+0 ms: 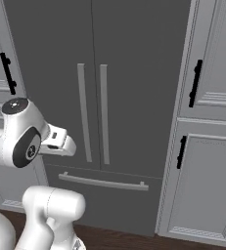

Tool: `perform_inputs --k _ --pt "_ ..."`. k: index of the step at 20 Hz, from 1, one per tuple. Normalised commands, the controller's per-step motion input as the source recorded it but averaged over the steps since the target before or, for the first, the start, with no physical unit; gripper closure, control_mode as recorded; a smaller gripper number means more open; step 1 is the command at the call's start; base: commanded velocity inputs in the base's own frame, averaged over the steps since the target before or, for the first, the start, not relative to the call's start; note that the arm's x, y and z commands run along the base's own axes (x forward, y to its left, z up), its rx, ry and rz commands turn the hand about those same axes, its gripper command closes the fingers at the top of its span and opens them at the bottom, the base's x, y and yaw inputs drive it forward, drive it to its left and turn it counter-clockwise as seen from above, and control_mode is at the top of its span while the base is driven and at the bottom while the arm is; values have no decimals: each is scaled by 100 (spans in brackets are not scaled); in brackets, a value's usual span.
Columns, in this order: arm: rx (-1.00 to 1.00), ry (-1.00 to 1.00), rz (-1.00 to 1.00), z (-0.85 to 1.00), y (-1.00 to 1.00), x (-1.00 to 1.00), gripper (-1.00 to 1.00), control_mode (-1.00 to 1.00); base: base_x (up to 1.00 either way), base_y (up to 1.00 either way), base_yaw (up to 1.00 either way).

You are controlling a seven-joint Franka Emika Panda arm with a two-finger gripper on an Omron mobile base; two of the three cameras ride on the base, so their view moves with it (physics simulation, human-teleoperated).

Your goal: Grab a lemon wedge from the fridge and one ice cube from the ice bowl, and put them in the glass of lemonade.

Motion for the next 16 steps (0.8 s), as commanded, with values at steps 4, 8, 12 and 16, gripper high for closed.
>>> perform_inputs --k 4,8,12,16 --pt "0 -5 0 0 0 41 -100 -100 0 0 0" --pt "0 -6 0 0 0 52 -100 -100 0 0 0" --pt "0 -5 0 0 0 38 -100 -100 0 0 0" --pt "0 -9 0 0 1 44 -100 -100 0 0 0"
